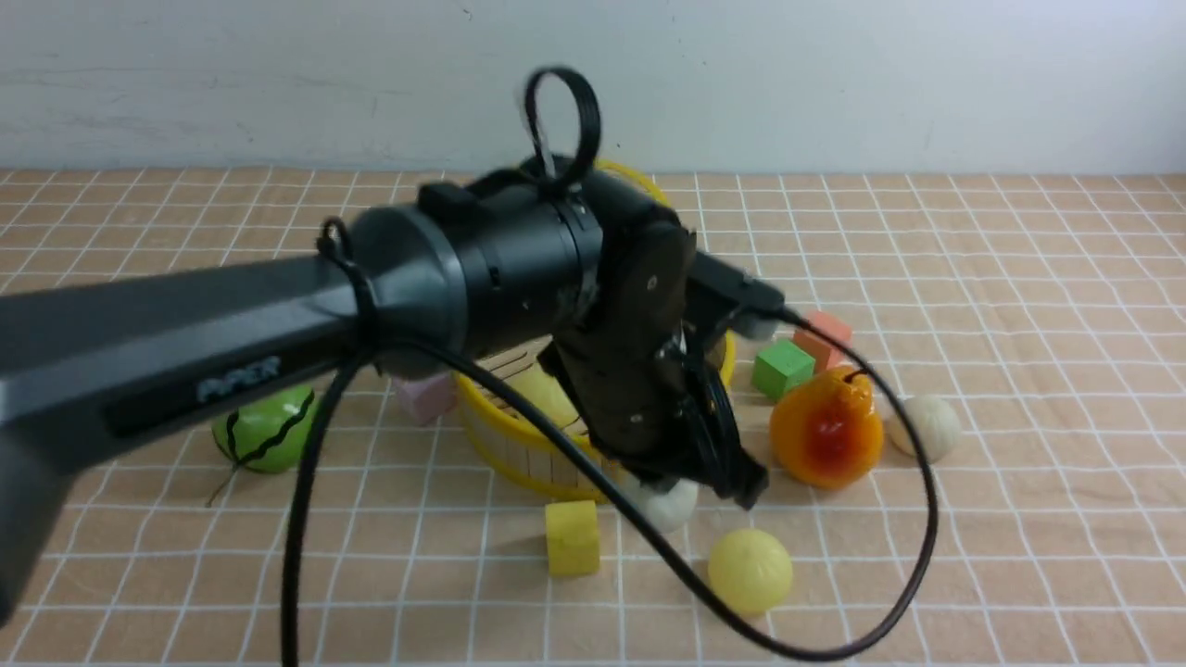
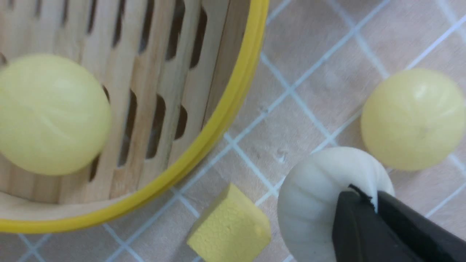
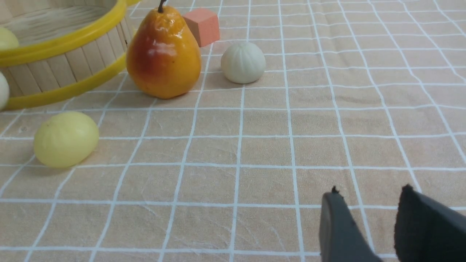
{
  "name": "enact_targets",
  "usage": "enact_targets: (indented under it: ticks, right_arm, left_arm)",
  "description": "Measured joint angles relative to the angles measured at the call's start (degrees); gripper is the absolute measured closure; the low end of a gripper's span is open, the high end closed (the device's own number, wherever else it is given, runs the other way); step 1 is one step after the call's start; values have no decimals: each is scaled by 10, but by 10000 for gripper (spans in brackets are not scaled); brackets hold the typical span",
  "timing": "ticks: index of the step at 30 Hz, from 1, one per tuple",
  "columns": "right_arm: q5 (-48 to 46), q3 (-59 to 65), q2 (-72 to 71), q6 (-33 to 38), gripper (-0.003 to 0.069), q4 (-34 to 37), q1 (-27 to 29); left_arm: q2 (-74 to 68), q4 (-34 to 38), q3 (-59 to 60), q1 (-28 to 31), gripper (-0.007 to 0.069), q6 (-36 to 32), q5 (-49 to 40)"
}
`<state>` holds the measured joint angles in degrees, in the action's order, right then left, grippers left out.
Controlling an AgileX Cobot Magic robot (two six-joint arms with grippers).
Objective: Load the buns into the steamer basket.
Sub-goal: Use the left arm to put the steamed stuffed bun into the steamer
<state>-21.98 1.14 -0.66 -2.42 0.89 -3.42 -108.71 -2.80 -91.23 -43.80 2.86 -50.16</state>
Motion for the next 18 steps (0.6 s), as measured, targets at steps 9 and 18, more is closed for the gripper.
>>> enact_targets:
  ticks: [9,18]
  right_arm:
    - [0,0,0,0,418,0,0]
    - [0,0,0,0,418,0,0]
  left_arm:
    - [-32,-52,-69,56,637,-1,104]
    - [-123,-54,-70,88,551,-1,145]
